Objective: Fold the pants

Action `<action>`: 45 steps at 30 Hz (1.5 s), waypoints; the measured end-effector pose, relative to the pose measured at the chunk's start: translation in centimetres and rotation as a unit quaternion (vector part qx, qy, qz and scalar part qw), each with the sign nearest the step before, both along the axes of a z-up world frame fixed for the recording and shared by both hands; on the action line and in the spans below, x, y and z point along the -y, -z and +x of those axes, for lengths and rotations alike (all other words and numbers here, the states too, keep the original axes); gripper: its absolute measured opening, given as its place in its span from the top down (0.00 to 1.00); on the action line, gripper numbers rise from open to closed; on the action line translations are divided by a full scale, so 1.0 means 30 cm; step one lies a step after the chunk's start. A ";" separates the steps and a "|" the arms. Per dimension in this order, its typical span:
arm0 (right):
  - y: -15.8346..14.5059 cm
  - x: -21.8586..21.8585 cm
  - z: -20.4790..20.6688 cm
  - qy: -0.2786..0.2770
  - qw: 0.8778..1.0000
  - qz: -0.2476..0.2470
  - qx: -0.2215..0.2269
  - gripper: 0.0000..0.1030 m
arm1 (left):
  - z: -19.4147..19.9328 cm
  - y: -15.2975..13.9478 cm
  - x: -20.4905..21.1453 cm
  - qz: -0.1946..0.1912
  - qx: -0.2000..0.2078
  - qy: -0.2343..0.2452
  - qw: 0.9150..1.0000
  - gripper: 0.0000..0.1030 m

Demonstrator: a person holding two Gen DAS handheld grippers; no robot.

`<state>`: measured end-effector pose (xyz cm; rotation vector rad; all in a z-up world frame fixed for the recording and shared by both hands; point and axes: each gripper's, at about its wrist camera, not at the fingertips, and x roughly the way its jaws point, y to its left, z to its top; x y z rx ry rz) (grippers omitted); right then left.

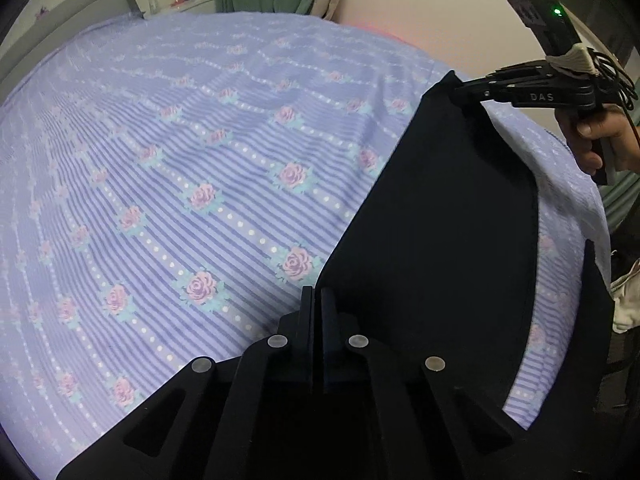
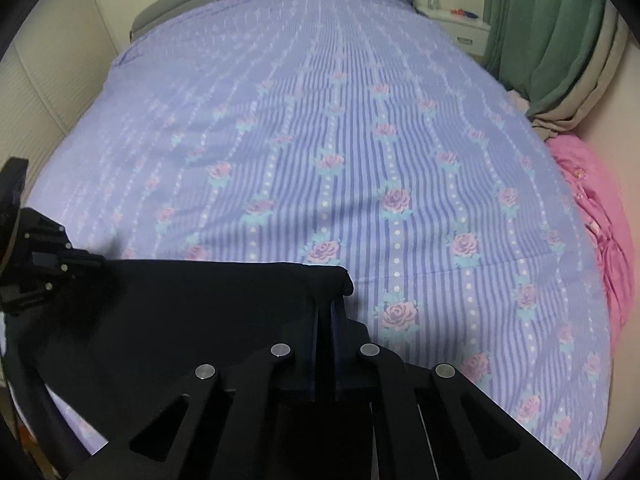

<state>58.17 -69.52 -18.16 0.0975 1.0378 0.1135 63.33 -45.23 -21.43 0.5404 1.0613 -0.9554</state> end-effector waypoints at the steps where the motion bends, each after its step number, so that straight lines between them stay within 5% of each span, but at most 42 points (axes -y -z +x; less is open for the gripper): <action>1: -0.025 -0.003 -0.019 0.002 1.000 0.003 0.006 0.95 | -0.011 -0.023 -0.006 -0.001 0.005 0.000 1.000 0.96; 8: -0.212 -0.039 -0.205 -0.011 0.999 -0.008 0.050 0.96 | -0.179 -0.214 -0.067 0.004 0.063 0.024 0.998 0.96; 12: -0.305 -0.068 -0.369 -0.020 0.997 -0.022 0.071 0.96 | -0.293 -0.270 -0.070 -0.003 0.062 0.022 0.998 0.96; 21: -0.349 -0.106 -0.769 -0.023 0.996 -0.042 0.069 0.96 | -0.666 -0.318 -0.083 0.002 0.059 0.033 0.998 0.96; 36: -0.210 -0.142 -1.295 0.040 0.998 -0.047 -0.006 0.96 | -1.142 -0.207 -0.081 -0.002 0.016 0.056 0.998 0.96; 45: -0.021 -0.124 -1.415 0.091 0.993 -0.035 -0.068 0.96 | -1.262 -0.052 -0.046 0.019 0.014 0.054 0.998 0.96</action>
